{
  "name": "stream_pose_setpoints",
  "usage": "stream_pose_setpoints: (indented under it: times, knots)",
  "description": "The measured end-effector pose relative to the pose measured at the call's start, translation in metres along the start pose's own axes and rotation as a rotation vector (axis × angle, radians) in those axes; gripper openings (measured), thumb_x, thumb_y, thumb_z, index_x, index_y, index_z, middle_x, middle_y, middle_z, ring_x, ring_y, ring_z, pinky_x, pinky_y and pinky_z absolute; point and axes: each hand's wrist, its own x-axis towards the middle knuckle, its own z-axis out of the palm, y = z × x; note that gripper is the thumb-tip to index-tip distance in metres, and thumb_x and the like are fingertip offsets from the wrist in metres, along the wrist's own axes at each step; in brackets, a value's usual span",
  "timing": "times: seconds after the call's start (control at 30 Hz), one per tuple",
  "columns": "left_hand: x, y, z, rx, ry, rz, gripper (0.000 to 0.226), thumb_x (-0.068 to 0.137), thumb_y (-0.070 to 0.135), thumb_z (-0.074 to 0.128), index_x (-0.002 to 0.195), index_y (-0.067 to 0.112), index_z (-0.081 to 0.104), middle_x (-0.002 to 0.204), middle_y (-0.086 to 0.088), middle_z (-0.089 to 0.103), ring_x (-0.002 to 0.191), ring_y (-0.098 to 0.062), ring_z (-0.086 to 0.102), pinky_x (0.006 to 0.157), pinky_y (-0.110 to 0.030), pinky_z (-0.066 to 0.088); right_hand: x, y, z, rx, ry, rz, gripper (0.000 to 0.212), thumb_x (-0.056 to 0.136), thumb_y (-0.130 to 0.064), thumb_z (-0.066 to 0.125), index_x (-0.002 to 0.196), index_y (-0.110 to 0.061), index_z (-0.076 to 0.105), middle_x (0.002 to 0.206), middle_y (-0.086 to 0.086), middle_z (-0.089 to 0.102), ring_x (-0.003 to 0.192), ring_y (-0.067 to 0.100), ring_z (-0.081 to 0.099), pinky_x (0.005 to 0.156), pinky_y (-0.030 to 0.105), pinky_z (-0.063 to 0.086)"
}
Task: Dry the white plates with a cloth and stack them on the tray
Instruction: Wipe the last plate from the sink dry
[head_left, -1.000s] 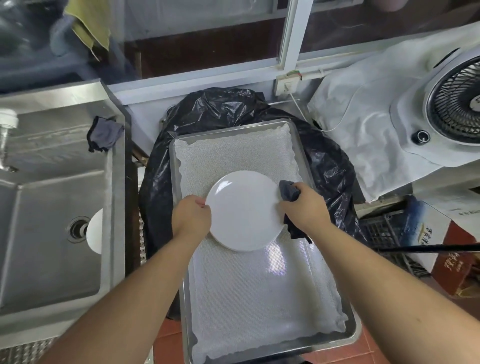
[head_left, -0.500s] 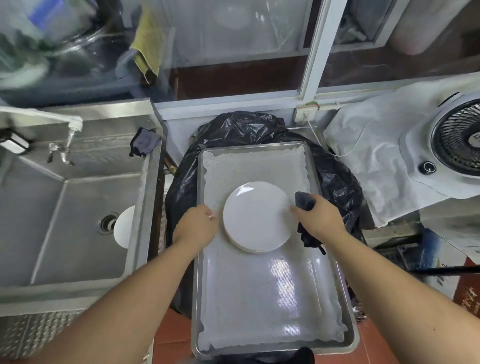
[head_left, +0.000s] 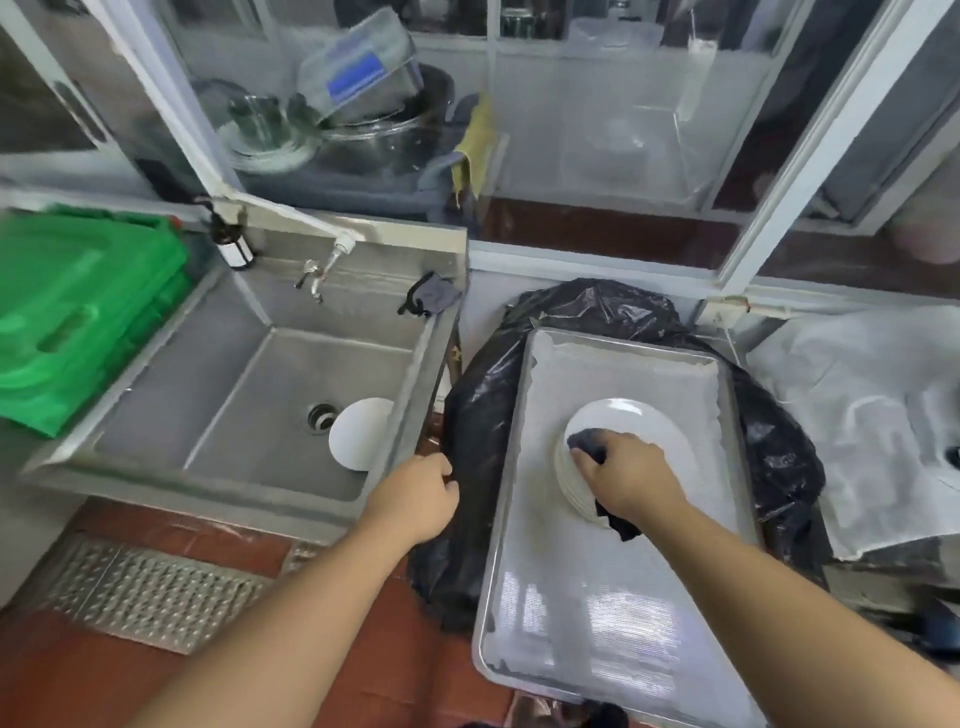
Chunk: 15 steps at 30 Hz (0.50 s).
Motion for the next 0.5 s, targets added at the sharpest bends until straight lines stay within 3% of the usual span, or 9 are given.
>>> stream_pose_setpoints:
  times: [0.07,0.17,0.2,0.3,0.37,0.5]
  knots:
    - [-0.019,-0.036,-0.006,-0.014,0.018,-0.004,0.029,0.100,0.039,0.049,0.124,0.028,0.062,0.129,-0.003,0.068,0.112,-0.031,0.064,0.081,-0.035,0.048,-0.012,-0.035,0.023,-0.114,-0.028,-0.069,0.029,0.107,-0.051,0.047,0.128,-0.044,0.067,0.084,-0.002,0.073,0.094,0.031,0.067,0.062,0.043,0.065]
    - [-0.053,-0.097,-0.016,0.023,0.039,-0.021,0.014,0.097,0.033,0.049,0.104,0.025,0.059,0.118,-0.007,0.069,0.104,-0.034,0.064,0.074,-0.036,0.047,-0.032,-0.086,0.064,-0.251,-0.098,-0.154,0.028,0.106,-0.054,0.048,0.128,-0.043,0.063,0.089,0.000,0.072,0.071,0.022,0.073,0.057,0.036,0.065]
    - [-0.065,-0.117,-0.019,0.033,0.045,-0.037,0.014,0.097,0.034,0.049,0.104,0.027,0.060,0.118,-0.006,0.069,0.104,-0.033,0.065,0.076,-0.036,0.048,-0.038,-0.102,0.080,-0.316,-0.114,-0.200,0.030,0.106,-0.055,0.047,0.130,-0.043,0.062,0.097,0.000,0.074,0.075,0.021,0.075,0.064,0.033,0.064]
    - [-0.102,-0.179,-0.028,0.032,0.091,-0.075,0.022,0.098,0.036,0.047,0.112,0.029,0.063,0.119,-0.003,0.069,0.109,-0.030,0.065,0.080,-0.035,0.049,-0.060,-0.153,0.130,-0.426,-0.134,-0.320,0.040,0.106,-0.052,0.049,0.140,-0.035,0.063,0.131,0.004,0.070,0.112,0.030,0.068,0.095,0.037,0.055]
    - [-0.129,-0.219,-0.033,0.009,0.104,-0.111,0.024,0.098,0.037,0.047,0.112,0.026,0.063,0.113,-0.003,0.069,0.101,-0.029,0.068,0.080,-0.034,0.054,-0.075,-0.189,0.162,-0.402,-0.168,-0.370,0.040,0.106,-0.050,0.052,0.139,-0.030,0.064,0.131,0.007,0.069,0.114,0.032,0.066,0.097,0.041,0.054]
    - [-0.179,-0.291,-0.048,-0.029,0.133,-0.210,0.021,0.100,0.037,0.050,0.112,0.027,0.065,0.108,-0.001,0.071,0.088,-0.023,0.070,0.082,-0.041,0.062,-0.100,-0.255,0.209,-0.422,-0.230,-0.490,0.034,0.105,-0.048,0.055,0.124,-0.023,0.066,0.114,0.009,0.071,0.106,0.033,0.068,0.085,0.042,0.056]
